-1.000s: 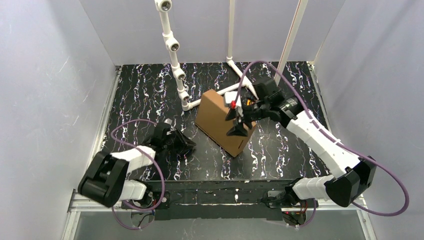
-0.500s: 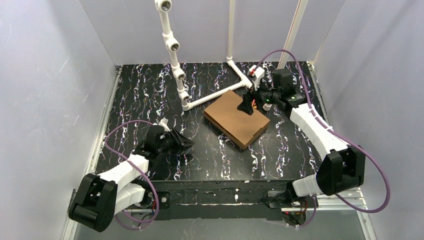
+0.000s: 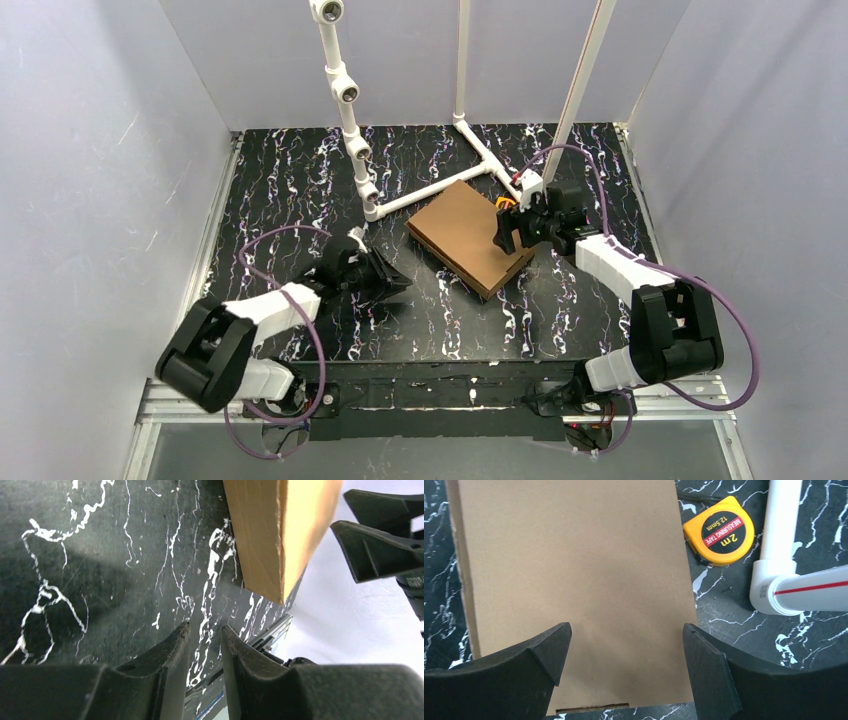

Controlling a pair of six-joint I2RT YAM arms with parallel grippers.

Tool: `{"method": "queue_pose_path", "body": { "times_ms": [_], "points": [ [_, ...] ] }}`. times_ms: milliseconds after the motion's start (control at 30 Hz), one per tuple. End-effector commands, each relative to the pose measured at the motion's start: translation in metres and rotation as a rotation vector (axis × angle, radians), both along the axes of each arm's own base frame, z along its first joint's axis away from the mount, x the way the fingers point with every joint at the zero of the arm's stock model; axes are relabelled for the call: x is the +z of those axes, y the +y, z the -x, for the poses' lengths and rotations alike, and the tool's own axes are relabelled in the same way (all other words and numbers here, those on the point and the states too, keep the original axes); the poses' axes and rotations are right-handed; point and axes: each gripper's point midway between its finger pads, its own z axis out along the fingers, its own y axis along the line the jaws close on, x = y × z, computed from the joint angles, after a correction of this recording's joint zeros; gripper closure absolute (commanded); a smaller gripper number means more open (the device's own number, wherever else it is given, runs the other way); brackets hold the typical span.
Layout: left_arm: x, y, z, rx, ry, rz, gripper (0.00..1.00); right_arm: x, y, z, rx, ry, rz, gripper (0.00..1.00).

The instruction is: Fold the paper box

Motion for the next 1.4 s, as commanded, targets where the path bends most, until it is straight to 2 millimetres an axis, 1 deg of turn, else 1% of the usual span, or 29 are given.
{"method": "queue_pose_path", "body": {
  "times_ms": [0,67,100,200,267,333,467,533,633,767,833,900,1000,1067,1200,1300,1367],
  "points": [
    [-0.003,-0.020,-0.020,0.011,-0.001,-0.018,0.73,0.022,-0.003,-0.036,-0.111,-0.178,0.000,0.09],
    [-0.008,-0.030,-0.026,0.000,0.007,-0.020,0.73,0.018,-0.005,-0.039,-0.143,-0.179,0.007,0.09],
    [-0.007,-0.036,-0.030,-0.005,0.003,-0.015,0.74,0.018,-0.005,-0.040,-0.154,-0.186,0.010,0.08],
    [-0.013,-0.045,-0.035,-0.014,0.018,-0.013,0.74,0.020,-0.003,-0.042,-0.155,-0.209,0.008,0.06],
    [-0.015,-0.048,-0.037,-0.018,0.021,-0.010,0.74,0.017,-0.002,-0.044,-0.177,-0.192,-0.007,0.03],
    [-0.018,-0.051,-0.037,-0.022,0.027,-0.007,0.74,0.010,0.003,-0.045,-0.186,-0.149,-0.035,0.03],
    [-0.015,-0.054,-0.039,-0.026,0.017,0.004,0.74,-0.003,0.013,-0.040,-0.211,-0.067,-0.128,0.03],
    [-0.012,-0.055,-0.040,-0.026,0.013,0.010,0.74,-0.003,0.013,-0.039,-0.250,-0.058,-0.163,0.03],
    [-0.012,-0.056,-0.040,-0.030,0.011,0.014,0.74,0.000,0.006,-0.041,-0.323,-0.073,-0.187,0.02],
    [-0.012,-0.057,-0.039,-0.032,0.011,0.019,0.74,-0.003,0.008,-0.035,-0.320,-0.030,-0.247,0.02],
    [-0.013,-0.058,-0.040,-0.033,0.013,0.024,0.74,-0.006,0.015,-0.027,-0.278,0.010,-0.292,0.04],
    [-0.012,-0.060,-0.041,-0.038,0.011,0.030,0.74,-0.005,0.024,-0.020,-0.235,0.039,-0.337,0.08],
    [-0.014,-0.062,-0.046,-0.029,0.011,0.025,0.76,0.004,0.035,-0.013,-0.183,0.049,-0.397,0.14],
    [-0.017,-0.063,-0.051,-0.016,0.013,0.017,0.79,0.010,0.039,-0.010,-0.153,0.046,-0.416,0.18],
    [-0.031,-0.067,-0.058,-0.006,0.043,-0.001,0.83,0.019,0.044,-0.007,-0.113,0.034,-0.431,0.25],
    [-0.041,-0.070,-0.061,-0.004,0.073,-0.007,0.85,0.025,0.052,-0.004,-0.074,0.032,-0.440,0.28],
    [-0.045,-0.071,-0.061,-0.005,0.081,-0.010,0.85,0.029,0.060,0.001,-0.033,0.034,-0.442,0.31]
  ]
}}
